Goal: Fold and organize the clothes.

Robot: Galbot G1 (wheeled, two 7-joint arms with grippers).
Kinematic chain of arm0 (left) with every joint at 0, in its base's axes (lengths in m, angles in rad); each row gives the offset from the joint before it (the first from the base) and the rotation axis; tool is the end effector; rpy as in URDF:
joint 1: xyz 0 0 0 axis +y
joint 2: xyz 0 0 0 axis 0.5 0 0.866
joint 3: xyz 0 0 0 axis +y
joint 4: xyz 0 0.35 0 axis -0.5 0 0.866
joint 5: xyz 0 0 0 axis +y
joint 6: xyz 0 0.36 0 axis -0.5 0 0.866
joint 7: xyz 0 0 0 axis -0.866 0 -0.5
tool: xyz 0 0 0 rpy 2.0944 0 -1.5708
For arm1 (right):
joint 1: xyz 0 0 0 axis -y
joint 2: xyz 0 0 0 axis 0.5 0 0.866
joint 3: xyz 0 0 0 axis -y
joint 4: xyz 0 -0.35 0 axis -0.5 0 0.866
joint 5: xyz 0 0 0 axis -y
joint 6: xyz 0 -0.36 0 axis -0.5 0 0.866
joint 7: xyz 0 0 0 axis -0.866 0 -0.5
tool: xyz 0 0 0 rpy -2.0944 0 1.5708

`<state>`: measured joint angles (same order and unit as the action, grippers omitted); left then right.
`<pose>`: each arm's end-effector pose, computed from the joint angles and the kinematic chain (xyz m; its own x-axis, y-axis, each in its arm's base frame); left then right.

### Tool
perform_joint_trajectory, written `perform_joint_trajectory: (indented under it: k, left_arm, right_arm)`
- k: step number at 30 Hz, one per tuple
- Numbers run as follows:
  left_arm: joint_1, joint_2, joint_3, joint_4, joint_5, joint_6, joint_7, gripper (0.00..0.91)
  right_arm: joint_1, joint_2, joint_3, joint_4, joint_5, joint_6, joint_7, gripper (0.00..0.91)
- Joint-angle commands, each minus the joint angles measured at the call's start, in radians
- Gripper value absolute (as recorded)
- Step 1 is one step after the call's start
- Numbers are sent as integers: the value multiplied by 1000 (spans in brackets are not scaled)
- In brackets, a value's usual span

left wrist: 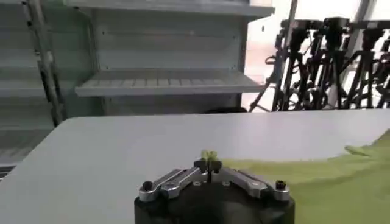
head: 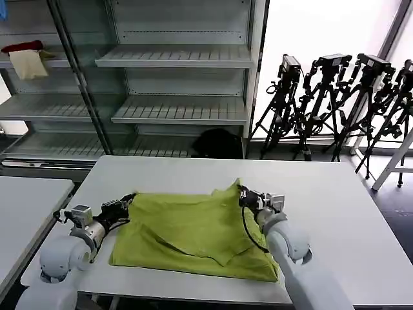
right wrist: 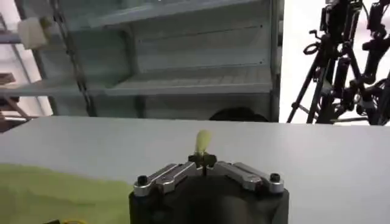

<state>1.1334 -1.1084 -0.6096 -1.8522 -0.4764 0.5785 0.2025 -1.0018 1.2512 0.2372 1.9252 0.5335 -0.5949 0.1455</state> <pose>0.3252 0.1381 -0.2394 -0.9000 0.2468 0.3592 0.2367 0.9689 -0.0725 0.3346 0.0198 -0.2287 -0.8915 -0.3275 0.3132 -0.2954 0.9441 0.1461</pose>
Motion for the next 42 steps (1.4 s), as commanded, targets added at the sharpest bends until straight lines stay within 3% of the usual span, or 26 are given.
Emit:
perform_joint_trajectory:
  k: [1, 9, 34, 38, 39, 40, 41, 42]
  left_arm:
    - [127, 3, -49, -94, -45, -2, 23, 0]
    - [195, 3, -85, -110, -46, -2, 32, 0]
    - [272, -11, -115, -159, 12, -2, 30, 0]
    - [269, -16, -109, -155, 25, -2, 28, 10]
    - [268, -18, -107, -153, 32, -2, 27, 191]
    - [267, -20, -105, -152, 48, -2, 25, 705]
    - [266, -23, -102, -152, 55, -2, 19, 907]
    - [265, -28, -99, -151, 84, -2, 18, 907]
  right_arm:
    - [-310, -17, 62, 250, -2, 3, -10, 0]
    - [-421, -12, 85, 309, -44, 6, -21, 0]
    - [-535, -28, 125, 408, -67, 8, -40, 0]
    - [-540, -19, 113, 386, -140, 9, -40, 0]
    - [-539, -16, 111, 380, -160, 10, -39, 81]
    - [-539, -14, 110, 375, -174, 10, -36, 907]
    - [-535, -9, 105, 359, -247, 12, -35, 907]
    - [-533, 1, 103, 345, -326, 13, -41, 907]
